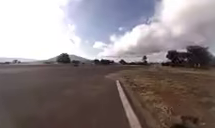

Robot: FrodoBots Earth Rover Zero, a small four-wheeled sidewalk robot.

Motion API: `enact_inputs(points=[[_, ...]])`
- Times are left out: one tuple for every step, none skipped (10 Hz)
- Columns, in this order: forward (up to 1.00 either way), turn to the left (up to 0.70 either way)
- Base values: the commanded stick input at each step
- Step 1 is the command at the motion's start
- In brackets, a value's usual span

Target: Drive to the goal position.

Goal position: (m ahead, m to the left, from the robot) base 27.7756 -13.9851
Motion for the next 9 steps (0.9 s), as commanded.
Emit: enact_inputs(points=[[0.87,0.00],[0.87,0.00],[0.88,-0.26],[0.90,-0.22],[0.89,0.00],[0.91,0.00],[0.89,0.00],[0.87,-0.03],[0.87,-0.20]])
